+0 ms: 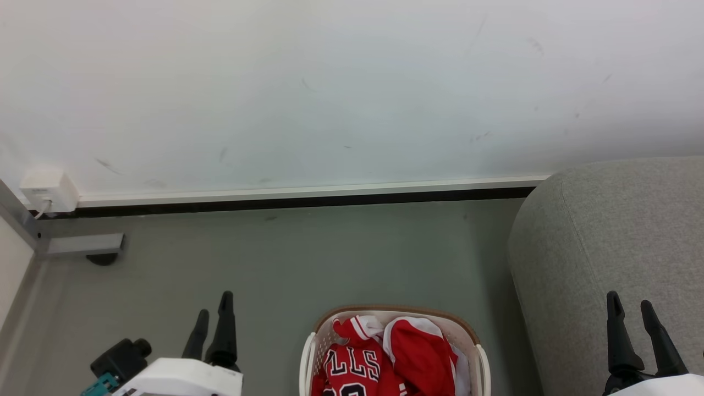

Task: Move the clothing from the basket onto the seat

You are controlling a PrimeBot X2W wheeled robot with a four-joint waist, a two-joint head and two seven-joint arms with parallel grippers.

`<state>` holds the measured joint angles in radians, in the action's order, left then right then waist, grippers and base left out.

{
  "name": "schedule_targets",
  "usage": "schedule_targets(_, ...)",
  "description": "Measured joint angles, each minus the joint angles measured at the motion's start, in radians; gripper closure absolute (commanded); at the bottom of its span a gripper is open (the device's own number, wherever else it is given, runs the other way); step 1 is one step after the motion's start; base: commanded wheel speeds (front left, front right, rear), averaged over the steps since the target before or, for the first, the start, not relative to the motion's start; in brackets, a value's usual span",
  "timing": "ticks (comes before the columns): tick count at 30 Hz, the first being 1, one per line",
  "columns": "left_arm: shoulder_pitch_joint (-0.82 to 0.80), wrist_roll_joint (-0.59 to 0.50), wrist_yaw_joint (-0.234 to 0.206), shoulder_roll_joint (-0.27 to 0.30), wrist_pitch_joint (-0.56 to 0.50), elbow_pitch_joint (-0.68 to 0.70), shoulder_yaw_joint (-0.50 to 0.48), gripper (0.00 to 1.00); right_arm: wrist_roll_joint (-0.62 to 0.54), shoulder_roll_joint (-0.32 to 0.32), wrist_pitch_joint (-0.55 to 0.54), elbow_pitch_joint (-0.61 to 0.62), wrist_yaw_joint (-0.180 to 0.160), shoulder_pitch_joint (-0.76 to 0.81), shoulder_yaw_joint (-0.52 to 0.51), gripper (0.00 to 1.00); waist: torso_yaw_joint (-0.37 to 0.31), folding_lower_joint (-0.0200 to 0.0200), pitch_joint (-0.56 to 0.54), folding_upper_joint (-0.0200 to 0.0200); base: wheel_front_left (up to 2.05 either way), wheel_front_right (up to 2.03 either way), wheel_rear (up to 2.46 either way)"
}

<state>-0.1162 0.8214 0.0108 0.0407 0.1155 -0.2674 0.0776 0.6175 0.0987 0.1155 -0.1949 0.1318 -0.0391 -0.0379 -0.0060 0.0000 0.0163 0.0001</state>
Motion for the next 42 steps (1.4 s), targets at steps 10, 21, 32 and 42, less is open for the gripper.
schedule_targets(10,0.0,-0.096,-0.012,0.001,0.027,-0.001,0.023,0.0,-0.114,0.004,0.027,0.005,0.0,0.004,0.008,0.0,-0.003,0.0,0.001,0.0,0.0,0.0,0.0)
schedule_targets(21,-0.004,-0.203,-0.024,0.002,0.053,-0.011,0.04,0.0,-0.218,0.005,0.053,0.008,0.0,0.01,0.008,0.0,-0.003,0.0,0.006,0.0,0.0,0.0,0.0)
schedule_targets(32,-0.005,-0.296,-0.031,0.003,0.079,-0.014,0.051,0.0,-0.311,0.003,0.08,0.008,0.0,0.021,0.005,0.0,-0.007,0.0,0.008,0.0,0.0,0.0,0.0)
schedule_targets(42,-0.006,-0.375,-0.04,0.003,0.097,-0.018,0.058,0.0,-0.39,0.004,0.098,0.006,0.0,0.025,-0.005,0.0,-0.01,0.0,0.007,0.0,0.0,0.0,0.0)
